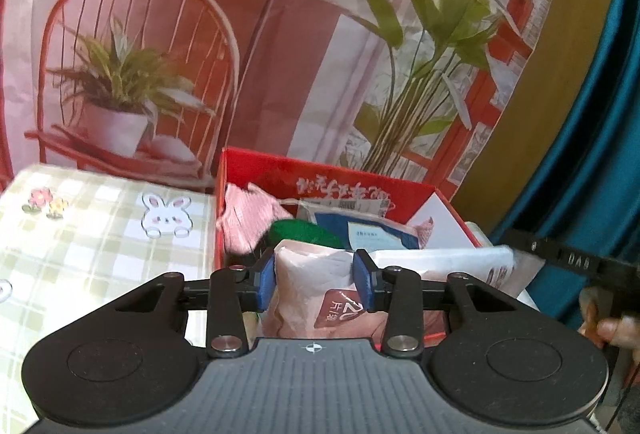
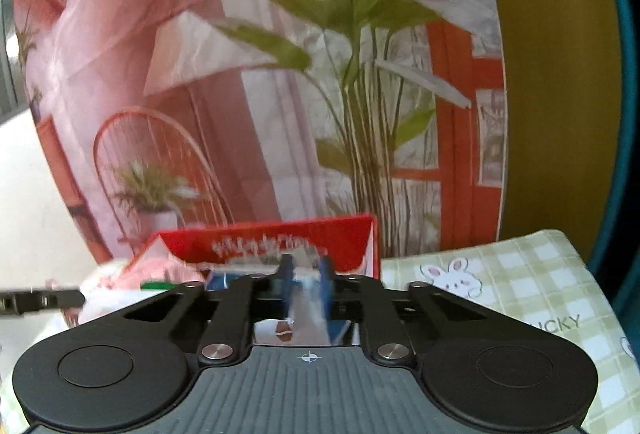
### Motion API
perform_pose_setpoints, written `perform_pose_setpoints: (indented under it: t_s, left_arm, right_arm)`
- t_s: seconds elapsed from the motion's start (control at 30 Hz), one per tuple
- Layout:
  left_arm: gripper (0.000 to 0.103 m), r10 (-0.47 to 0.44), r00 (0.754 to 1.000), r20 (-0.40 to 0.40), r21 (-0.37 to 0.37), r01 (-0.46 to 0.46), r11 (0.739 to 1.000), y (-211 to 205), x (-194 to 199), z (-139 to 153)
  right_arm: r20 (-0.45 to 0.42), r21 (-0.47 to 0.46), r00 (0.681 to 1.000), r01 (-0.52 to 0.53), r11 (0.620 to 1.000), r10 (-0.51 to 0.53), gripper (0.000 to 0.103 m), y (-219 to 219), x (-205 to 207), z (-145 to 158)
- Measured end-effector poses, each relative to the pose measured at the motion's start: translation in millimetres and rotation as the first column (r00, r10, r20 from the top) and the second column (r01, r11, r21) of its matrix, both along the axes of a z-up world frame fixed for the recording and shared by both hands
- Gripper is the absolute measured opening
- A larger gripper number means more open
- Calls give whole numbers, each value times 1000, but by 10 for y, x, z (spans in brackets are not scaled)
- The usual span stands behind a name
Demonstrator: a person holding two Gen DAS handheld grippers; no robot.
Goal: Organize soft objects
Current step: 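Lower the white mask bag into the box with both grippers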
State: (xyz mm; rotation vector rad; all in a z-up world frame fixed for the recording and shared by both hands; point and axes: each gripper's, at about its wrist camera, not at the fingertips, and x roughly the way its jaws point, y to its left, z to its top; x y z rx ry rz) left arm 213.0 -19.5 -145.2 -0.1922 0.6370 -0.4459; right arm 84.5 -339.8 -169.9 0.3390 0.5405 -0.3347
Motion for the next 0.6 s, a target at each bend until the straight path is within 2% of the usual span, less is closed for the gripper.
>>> perform_pose_setpoints:
  t_s: [0.13, 0.37, 0.5, 0.57, 0.6]
  left_arm:
    - [41, -24, 1000, -17, 23, 24, 999, -45, -45, -70]
    - [41, -8, 998, -60, 33, 10, 999, -6, -52, -180]
    - [41, -6, 997, -83, 45, 9, 999, 21, -89, -215]
    - [41, -3, 997, -73, 56, 7, 998, 34, -132, -211]
    - [41, -3, 998, -64, 65, 7, 998, 32, -160, -196]
  right_arm:
    - [-91, -63, 995, -46, 997, 40, 8, 134, -60, -146]
    - [-81, -65, 996, -48, 997, 43, 8, 196, -96, -168]
    - [-52, -73, 998, -32, 997, 29, 16, 240, -187, -142]
    - [-28, -71, 999, -23, 997, 21, 26, 248, -264, -113]
    - [-21, -70, 1000, -21, 997, 20, 26, 249, -299, -96]
